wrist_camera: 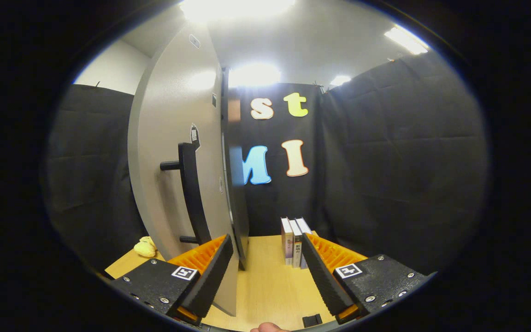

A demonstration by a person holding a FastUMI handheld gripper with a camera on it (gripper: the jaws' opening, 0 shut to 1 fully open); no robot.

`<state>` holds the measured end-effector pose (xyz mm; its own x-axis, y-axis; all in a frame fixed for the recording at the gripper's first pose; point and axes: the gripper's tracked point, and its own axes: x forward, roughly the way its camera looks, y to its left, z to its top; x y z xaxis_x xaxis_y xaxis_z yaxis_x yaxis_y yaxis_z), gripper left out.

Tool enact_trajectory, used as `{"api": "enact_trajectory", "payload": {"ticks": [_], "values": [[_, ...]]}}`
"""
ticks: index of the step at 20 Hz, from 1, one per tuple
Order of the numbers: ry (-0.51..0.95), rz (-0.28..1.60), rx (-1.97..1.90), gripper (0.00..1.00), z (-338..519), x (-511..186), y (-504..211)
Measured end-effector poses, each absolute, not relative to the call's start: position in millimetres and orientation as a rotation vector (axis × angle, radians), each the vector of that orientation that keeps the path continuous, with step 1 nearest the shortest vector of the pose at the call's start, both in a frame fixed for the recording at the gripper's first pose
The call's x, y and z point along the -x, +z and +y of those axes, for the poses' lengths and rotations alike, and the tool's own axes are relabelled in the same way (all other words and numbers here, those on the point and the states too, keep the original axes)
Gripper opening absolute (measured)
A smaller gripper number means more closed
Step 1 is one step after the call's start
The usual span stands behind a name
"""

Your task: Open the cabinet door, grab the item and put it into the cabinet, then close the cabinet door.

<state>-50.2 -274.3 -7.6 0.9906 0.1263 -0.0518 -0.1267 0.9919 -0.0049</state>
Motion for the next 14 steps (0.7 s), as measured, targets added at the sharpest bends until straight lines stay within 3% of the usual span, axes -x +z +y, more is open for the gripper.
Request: {"api": "enact_trajectory", "payload": {"ticks": [4, 9, 14], "values": [[0.189, 0.049, -0.008, 0.91, -267.1, 45.9, -10.2], [0.167, 0.070, -0.034, 0.91, -252.6, 49.8, -8.3], [0.179, 0.098, -0.066, 0.92, -179.7, 66.2, -18.3]]}}
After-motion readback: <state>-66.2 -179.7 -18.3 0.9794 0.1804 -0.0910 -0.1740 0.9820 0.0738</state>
